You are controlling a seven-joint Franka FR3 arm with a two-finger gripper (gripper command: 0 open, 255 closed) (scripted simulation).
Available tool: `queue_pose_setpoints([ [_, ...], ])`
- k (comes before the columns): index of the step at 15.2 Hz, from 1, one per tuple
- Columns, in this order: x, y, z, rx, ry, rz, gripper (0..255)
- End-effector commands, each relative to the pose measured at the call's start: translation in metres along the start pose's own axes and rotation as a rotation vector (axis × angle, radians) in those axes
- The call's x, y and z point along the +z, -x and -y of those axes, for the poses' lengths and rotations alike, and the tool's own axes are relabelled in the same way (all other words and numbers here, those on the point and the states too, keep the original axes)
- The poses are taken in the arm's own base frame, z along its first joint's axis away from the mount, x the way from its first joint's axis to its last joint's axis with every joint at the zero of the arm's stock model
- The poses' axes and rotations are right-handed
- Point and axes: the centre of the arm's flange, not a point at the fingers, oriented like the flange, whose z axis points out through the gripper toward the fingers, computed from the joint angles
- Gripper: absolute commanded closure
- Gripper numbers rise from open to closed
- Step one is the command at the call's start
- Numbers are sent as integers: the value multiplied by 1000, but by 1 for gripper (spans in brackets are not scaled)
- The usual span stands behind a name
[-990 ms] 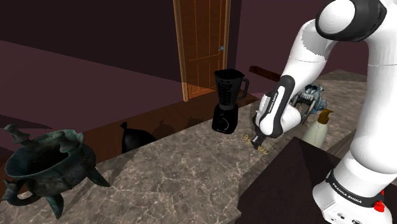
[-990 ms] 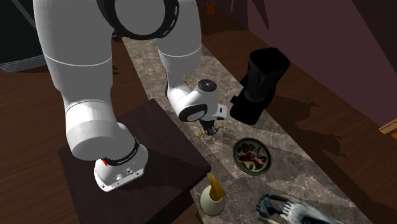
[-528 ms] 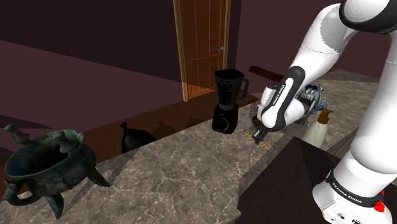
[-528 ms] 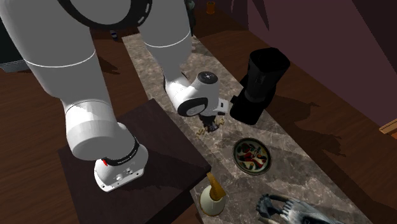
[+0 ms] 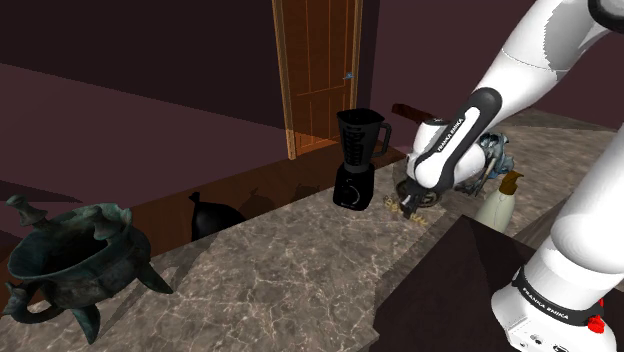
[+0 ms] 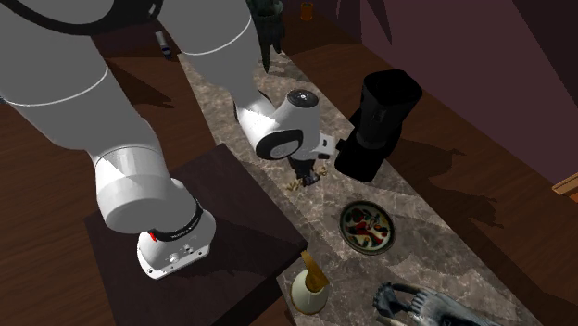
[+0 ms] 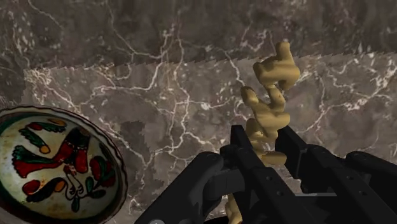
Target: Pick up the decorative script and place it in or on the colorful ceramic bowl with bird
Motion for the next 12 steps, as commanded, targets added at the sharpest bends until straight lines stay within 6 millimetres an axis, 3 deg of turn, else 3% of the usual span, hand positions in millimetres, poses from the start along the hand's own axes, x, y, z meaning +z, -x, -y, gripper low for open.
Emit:
queue_pose_setpoints([
  [1, -10, -2, 0, 0, 0, 1, 255],
  [2, -15, -2, 0, 0, 0, 1, 255],
  [12, -15, -44, -125, 0, 0, 1, 255],
])
